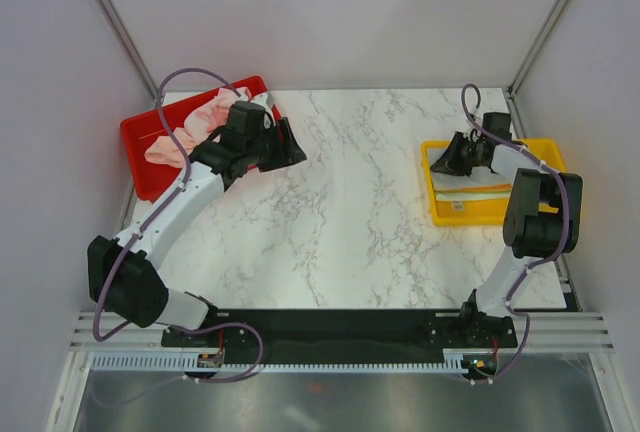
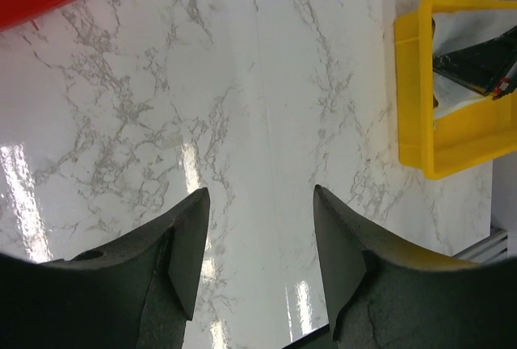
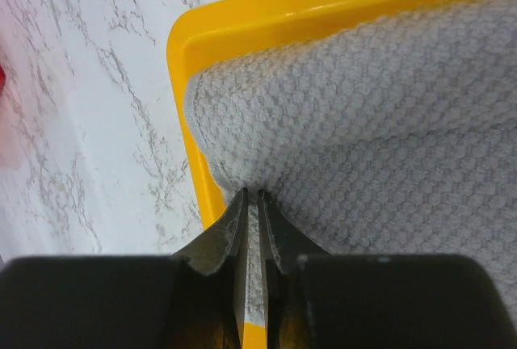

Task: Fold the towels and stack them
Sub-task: Neatly place the folded towel into the bin, then grab crumpled towel

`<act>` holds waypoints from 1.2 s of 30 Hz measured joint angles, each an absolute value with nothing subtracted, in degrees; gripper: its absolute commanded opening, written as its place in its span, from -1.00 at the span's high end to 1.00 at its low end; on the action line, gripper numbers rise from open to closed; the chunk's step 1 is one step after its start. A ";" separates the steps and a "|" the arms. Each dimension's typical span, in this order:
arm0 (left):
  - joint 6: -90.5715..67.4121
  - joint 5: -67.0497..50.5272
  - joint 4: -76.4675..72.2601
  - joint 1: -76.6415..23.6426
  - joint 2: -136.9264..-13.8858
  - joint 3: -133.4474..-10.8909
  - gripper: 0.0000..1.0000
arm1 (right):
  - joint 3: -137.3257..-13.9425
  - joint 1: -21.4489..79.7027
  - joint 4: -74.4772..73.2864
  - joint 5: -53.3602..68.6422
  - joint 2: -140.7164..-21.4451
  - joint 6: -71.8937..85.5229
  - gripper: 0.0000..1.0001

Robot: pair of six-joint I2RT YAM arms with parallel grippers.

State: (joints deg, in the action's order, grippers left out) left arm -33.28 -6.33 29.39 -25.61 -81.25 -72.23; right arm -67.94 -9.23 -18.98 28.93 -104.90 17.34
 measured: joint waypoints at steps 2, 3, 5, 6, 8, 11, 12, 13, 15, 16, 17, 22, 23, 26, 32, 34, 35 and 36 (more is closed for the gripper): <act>-33.23 -5.87 29.43 -24.53 -82.11 -73.49 -0.26 | -67.94 -9.54 -18.33 29.10 -105.16 17.93 0.68; -33.17 -5.58 29.45 -23.22 -82.85 -74.37 -0.26 | -67.94 -9.54 -17.96 29.32 -105.06 18.44 0.67; -32.99 -4.32 29.82 -19.81 -84.77 -76.51 -0.26 | -68.14 -9.32 -17.96 28.99 -104.51 19.59 0.50; -32.95 -3.44 30.06 -16.91 -86.37 -78.39 -0.27 | -68.38 -8.99 -18.52 28.25 -103.96 20.05 0.43; -32.84 -1.48 30.96 -11.51 -89.69 -82.50 -0.32 | -69.89 -7.51 -20.73 26.09 -101.93 20.97 0.33; -32.42 1.58 31.14 -4.36 -94.72 -87.79 -0.33 | -72.03 -3.86 -21.93 22.70 -96.73 22.68 -0.09; -32.10 2.72 31.07 -2.31 -96.73 -89.60 -0.33 | -72.49 -2.15 -21.91 21.41 -94.43 23.22 -0.27; -31.73 3.84 31.18 -0.51 -98.94 -91.44 -0.33 | -72.82 -0.45 -21.89 20.36 -92.03 23.83 -0.60; -30.81 5.72 31.46 1.85 -103.92 -95.04 -0.34 | -73.08 2.76 -21.65 19.25 -87.37 24.86 -0.96; -30.30 6.57 31.64 2.81 -106.72 -96.99 -0.34 | -73.08 4.38 -21.50 19.07 -85.01 25.17 -0.96; -29.89 7.20 31.70 3.57 -109.65 -98.89 -0.34 | -73.08 5.50 -21.26 19.00 -83.29 25.19 -0.96; -26.83 7.40 32.80 4.91 -123.68 -106.83 -0.18 | -72.90 8.54 -19.75 18.74 -76.82 26.20 -0.96; -26.33 7.33 33.39 4.84 -125.91 -107.94 0.11 | -72.79 8.64 -19.51 18.72 -76.27 26.30 -0.96; -24.60 7.01 34.98 4.71 -130.19 -110.15 0.84 | -72.73 8.69 -19.20 18.46 -75.53 26.33 -0.94; -22.61 4.08 37.19 4.51 -127.52 -113.95 0.85 | -72.73 8.91 -19.49 17.93 -72.84 26.11 -0.93; -22.33 2.24 37.23 4.32 -123.04 -114.06 0.84 | -72.73 8.97 -20.05 17.87 -70.76 25.82 -0.93; -22.15 1.19 37.19 4.01 -120.07 -114.06 0.79 | -72.73 9.08 -20.58 17.85 -69.63 25.67 -0.93; -21.98 0.36 37.17 3.70 -117.43 -114.06 0.84 | -72.73 9.13 -21.04 17.74 -68.69 25.56 -0.93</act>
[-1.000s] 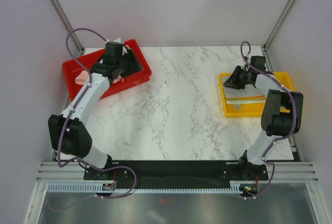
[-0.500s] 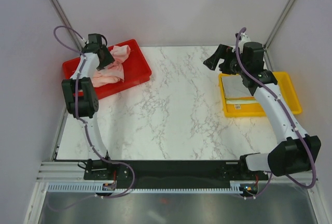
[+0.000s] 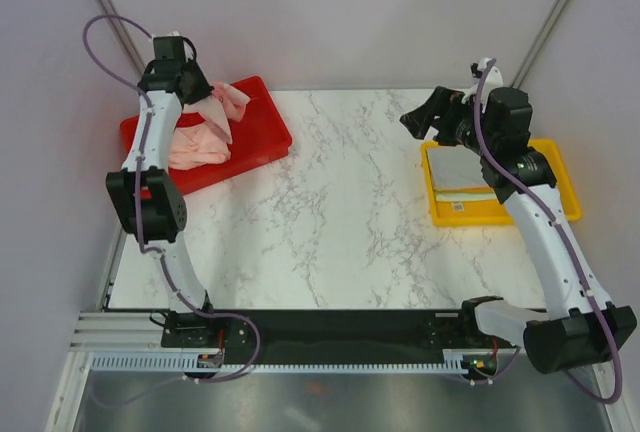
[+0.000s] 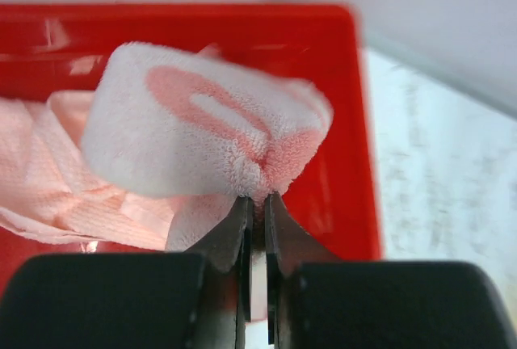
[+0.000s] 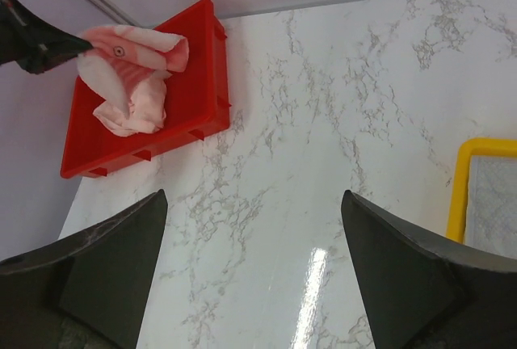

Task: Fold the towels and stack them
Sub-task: Grab crumpled towel, then move the towel to the center of the board

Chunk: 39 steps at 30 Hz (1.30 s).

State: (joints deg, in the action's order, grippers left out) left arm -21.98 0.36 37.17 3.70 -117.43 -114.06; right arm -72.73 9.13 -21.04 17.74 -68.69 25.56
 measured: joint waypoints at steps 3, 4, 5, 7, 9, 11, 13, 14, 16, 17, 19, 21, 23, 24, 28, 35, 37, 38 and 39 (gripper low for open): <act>-21.87 -2.85 36.25 1.61 -106.91 -113.71 0.95 | -72.62 9.17 -22.90 17.61 -64.97 25.17 -0.95; -21.87 -4.19 35.51 0.58 -102.96 -112.92 0.96 | -72.16 9.17 -23.05 17.47 -63.53 25.10 -0.95; -21.87 -5.54 34.59 -0.95 -98.74 -111.53 0.95 | -71.53 9.17 -23.22 17.47 -62.28 25.06 -0.94; -21.89 -8.47 32.42 -4.86 -90.76 -107.50 0.96 | -69.87 9.17 -24.12 17.47 -59.29 24.95 -0.96; -22.33 -12.12 31.14 -10.76 -83.53 -101.91 0.95 | -68.86 9.17 -25.43 17.45 -57.34 24.51 -0.96; -23.77 -14.76 29.98 -17.74 -77.49 -95.15 0.95 | -68.51 9.17 -27.81 16.88 -56.31 24.12 -0.96; -25.93 -15.86 28.27 -24.69 -73.06 -87.46 0.95 | -68.47 9.17 -30.39 15.79 -55.94 23.59 -0.96; -27.29 -16.25 27.92 -28.38 -70.87 -82.56 0.94 | -68.18 9.17 -31.70 14.87 -55.79 23.27 -0.96; -29.85 -15.49 25.76 -34.70 -67.64 -71.81 0.93 | -66.46 9.19 -33.87 12.86 -55.11 22.61 -0.96; -30.83 -15.40 25.12 -36.62 -66.70 -67.35 0.92 | -64.99 9.19 -34.65 11.94 -54.81 22.35 -0.96; -33.43 -15.09 23.18 -39.77 -65.58 -55.40 0.92 | -61.45 9.19 -35.46 10.94 -54.35 22.22 -0.96; -35.31 -14.92 22.68 -40.49 -66.67 -46.11 0.87 | -57.23 9.41 -35.92 10.35 -54.50 22.22 -0.96; -36.21 -13.89 23.88 -40.47 -68.60 -41.87 0.53 | -54.06 10.11 -37.04 9.80 -55.24 22.20 -0.96; -36.75 -12.99 24.80 -40.47 -69.54 -41.32 0.42 | -53.45 10.50 -37.67 9.45 -55.66 22.22 -0.96; -37.85 -5.74 28.97 -40.47 -70.13 -45.41 -0.29 | -50.39 13.32 -36.14 7.75 -55.44 23.20 -0.86; -38.17 8.08 36.25 -40.23 -67.00 -57.04 -0.47 | -42.46 31.55 -28.29 2.50 -59.72 31.38 -0.53; -38.39 8.84 37.60 -40.21 -65.01 -56.82 -0.39 | -39.53 37.41 -25.63 1.08 -61.10 34.28 -0.35; -38.68 8.78 37.93 -40.23 -64.18 -56.40 -0.38 | -38.57 39.90 -24.86 0.21 -61.91 35.48 -0.21; -38.96 8.54 37.78 -40.23 -63.44 -55.53 -0.38 | -37.65 42.22 -23.97 -1.06 -62.54 36.77 -0.19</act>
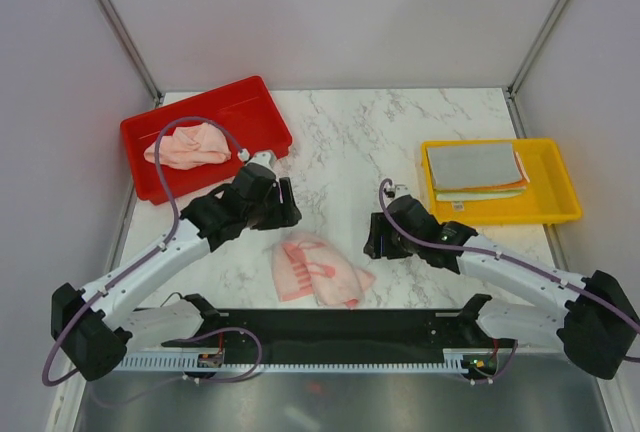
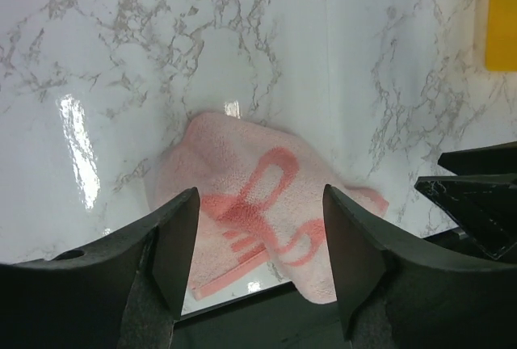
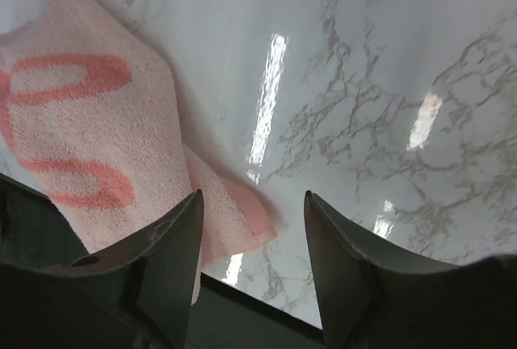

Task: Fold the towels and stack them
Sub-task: Move the towel to the center of the board, then flatten out the crumpled towel

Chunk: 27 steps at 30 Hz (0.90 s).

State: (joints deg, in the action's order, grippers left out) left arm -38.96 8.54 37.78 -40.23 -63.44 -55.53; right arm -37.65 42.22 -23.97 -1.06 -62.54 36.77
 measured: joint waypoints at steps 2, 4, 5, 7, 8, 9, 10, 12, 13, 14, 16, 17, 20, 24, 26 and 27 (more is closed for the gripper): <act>-39.94 6.90 36.71 -40.21 -61.98 -52.01 -0.37 | -35.62 45.71 -22.68 -2.92 -62.87 39.90 -0.20; -41.06 5.08 36.27 -40.23 -60.84 -48.10 -0.35 | -33.32 47.77 -21.08 -3.81 -62.50 43.03 -0.23; -41.82 3.95 36.23 -40.23 -60.47 -46.09 -0.34 | -31.66 49.06 -19.94 -4.43 -62.13 45.01 -0.28; -43.22 2.68 35.92 -40.25 -59.86 -42.52 -0.34 | -28.27 51.22 -18.76 -5.76 -60.86 49.06 -0.33; -43.86 2.28 35.90 -40.25 -59.51 -41.15 -0.35 | -26.68 52.31 -18.31 -6.35 -60.07 51.13 -0.40; -44.29 2.07 35.73 -40.25 -59.09 -40.16 -0.36 | -25.30 53.47 -18.02 -6.81 -59.31 53.21 -0.43; -44.93 1.58 35.64 -40.25 -58.30 -39.03 -0.37 | -23.90 54.70 -17.21 -7.55 -58.61 55.79 -0.45; -45.84 1.34 35.42 -40.25 -56.93 -38.06 -0.38 | -21.23 56.97 -15.73 -8.60 -56.95 60.27 -0.48; -46.30 1.30 35.31 -40.25 -56.31 -37.95 -0.39 | -19.88 58.33 -14.37 -9.39 -55.94 63.22 -0.50; -46.74 1.28 34.92 -40.25 -55.75 -37.93 -0.40 | -18.83 59.70 -12.91 -10.20 -54.85 66.08 -0.50; -47.46 1.23 33.69 -40.25 -54.57 -37.95 -0.41 | -16.78 62.78 -9.85 -12.25 -53.82 72.36 -0.48; -47.62 1.23 33.41 -40.25 -54.19 -37.98 -0.41 | -16.19 64.07 -8.67 -13.47 -53.82 74.98 -0.46; -47.70 1.32 33.04 -40.03 -53.58 -39.07 -0.42 | -15.84 67.02 -6.50 -16.73 -55.42 80.29 -0.30; -47.48 1.37 33.10 -37.60 -53.63 -43.24 -0.42 | -17.28 68.55 -5.80 -21.32 -59.48 83.07 0.52; -46.87 1.06 33.58 -35.09 -53.91 -46.76 -0.42 | -19.79 68.64 -9.72 -25.17 -59.59 81.67 1.00; -46.39 0.95 33.78 -33.65 -54.17 -48.93 -0.42 | -21.45 68.62 -11.79 -27.27 -59.31 80.82 1.00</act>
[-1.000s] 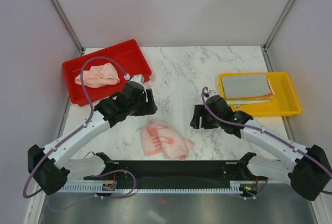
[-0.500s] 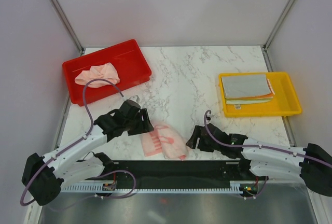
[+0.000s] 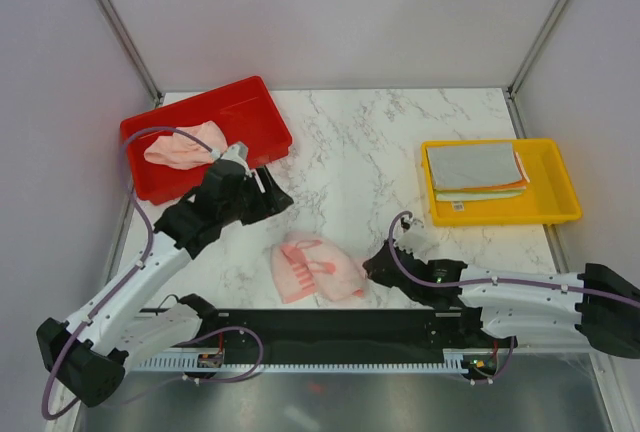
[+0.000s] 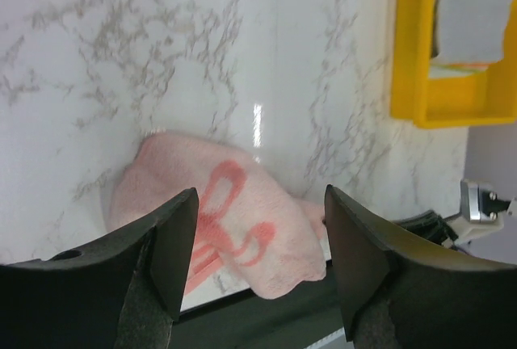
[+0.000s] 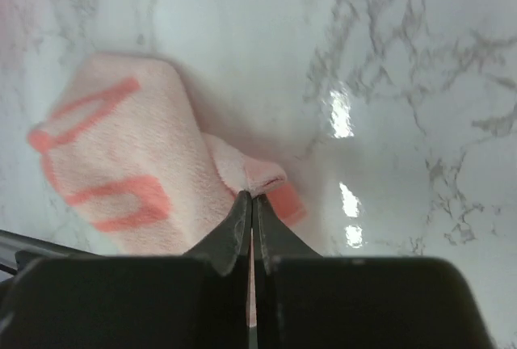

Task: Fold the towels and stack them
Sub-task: Flatten out the crumpled towel

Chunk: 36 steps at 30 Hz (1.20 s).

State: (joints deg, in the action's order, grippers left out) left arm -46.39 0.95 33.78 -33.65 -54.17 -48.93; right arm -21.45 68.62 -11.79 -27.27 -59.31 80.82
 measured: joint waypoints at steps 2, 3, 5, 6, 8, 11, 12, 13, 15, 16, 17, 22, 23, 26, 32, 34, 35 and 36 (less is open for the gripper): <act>-45.45 0.75 33.91 -31.05 -54.76 -53.32 -0.44 | -27.42 68.31 -16.34 -32.03 -58.43 76.12 1.00; -44.88 0.36 33.61 -29.63 -55.02 -55.61 -0.44 | -30.59 68.01 -17.69 -33.76 -57.89 73.08 1.00; -43.75 -0.80 33.28 -27.11 -55.99 -59.90 -0.44 | -37.80 67.07 -19.49 -36.03 -56.97 65.69 1.00; -43.09 -1.63 33.01 -26.06 -56.90 -61.91 -0.44 | -40.95 66.52 -19.70 -36.34 -56.62 61.52 1.00; -41.82 -3.11 32.42 -24.91 -59.16 -64.71 -0.44 | -46.02 65.12 -20.23 -35.48 -56.18 53.06 1.00; -39.90 -6.94 31.00 -24.38 -63.40 -65.82 -0.44 | -49.43 62.41 -20.32 -29.93 -56.10 42.54 1.00; -39.46 -8.91 29.76 -24.38 -64.66 -64.93 -0.44 | -49.54 61.45 -20.47 -27.44 -55.99 39.51 1.00; -39.16 -11.31 27.64 -24.36 -65.71 -63.05 -0.44 | -49.43 60.62 -20.84 -24.43 -55.90 36.58 1.00; -39.03 -15.66 24.12 -24.36 -67.31 -58.28 -0.44 | -48.23 59.86 -20.64 -17.80 -55.37 31.88 1.00; -39.03 -17.85 21.98 -24.36 -68.12 -55.53 -0.44 | -47.29 59.86 -20.10 -15.25 -54.85 30.48 1.00; -39.09 -19.86 20.60 -24.40 -69.01 -53.10 -0.44 | -45.71 59.88 -19.73 -11.73 -53.89 28.99 1.00; -39.48 -24.95 14.79 -26.50 -72.12 -44.36 -0.44 | -38.39 59.88 -18.02 -2.98 -49.98 27.18 1.00; -39.46 -25.54 13.91 -27.33 -72.47 -43.62 -0.44 | -36.93 59.88 -17.63 -2.13 -49.36 27.24 1.00; -39.05 -26.55 10.74 -29.50 -74.83 -43.59 -0.44 | -33.69 59.88 -18.87 -1.43 -46.81 28.36 1.00; -35.05 -27.16 9.04 -30.46 -86.32 -52.05 -0.44 | -26.26 59.83 -23.40 -3.79 -39.27 39.99 1.00; -33.23 -27.07 9.45 -31.31 -90.24 -56.23 -0.44 | -21.34 59.90 -24.38 -4.10 -36.51 44.64 1.00; -32.16 -27.11 9.72 -32.08 -92.55 -58.67 -0.43 | -19.68 59.90 -25.12 -4.34 -35.68 46.19 1.00; -31.20 -27.22 10.07 -32.91 -94.78 -61.21 -0.43 | -17.93 59.88 -25.96 -4.82 -34.87 48.14 1.00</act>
